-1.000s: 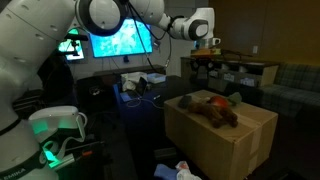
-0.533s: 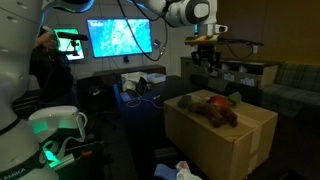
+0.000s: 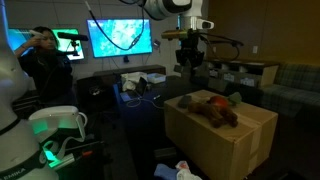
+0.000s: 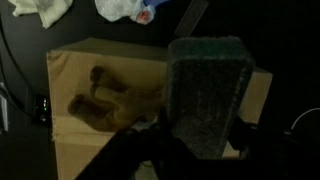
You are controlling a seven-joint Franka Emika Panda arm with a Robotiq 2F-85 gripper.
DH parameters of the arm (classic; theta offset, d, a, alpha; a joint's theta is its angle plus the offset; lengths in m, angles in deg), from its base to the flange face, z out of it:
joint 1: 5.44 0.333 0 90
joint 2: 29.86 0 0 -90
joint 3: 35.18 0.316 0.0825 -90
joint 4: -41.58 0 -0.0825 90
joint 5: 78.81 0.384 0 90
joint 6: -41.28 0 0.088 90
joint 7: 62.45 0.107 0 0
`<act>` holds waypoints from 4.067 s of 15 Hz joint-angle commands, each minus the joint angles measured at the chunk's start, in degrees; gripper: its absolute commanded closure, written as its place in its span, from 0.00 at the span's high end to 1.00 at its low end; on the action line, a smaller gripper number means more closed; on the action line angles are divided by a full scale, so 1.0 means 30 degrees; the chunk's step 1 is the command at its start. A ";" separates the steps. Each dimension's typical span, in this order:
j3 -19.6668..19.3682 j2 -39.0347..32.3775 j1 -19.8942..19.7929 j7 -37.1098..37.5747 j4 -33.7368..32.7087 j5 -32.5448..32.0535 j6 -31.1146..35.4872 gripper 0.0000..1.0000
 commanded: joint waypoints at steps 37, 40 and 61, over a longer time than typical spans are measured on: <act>-0.1637 -0.9795 -0.1282 0.4240 1.0337 0.1307 1.4997 0.31; -0.1912 -1.0715 -0.0957 0.5014 0.9675 0.1286 1.5036 0.31; -0.5775 -1.1491 0.3254 1.2616 0.9069 0.1804 1.6151 1.00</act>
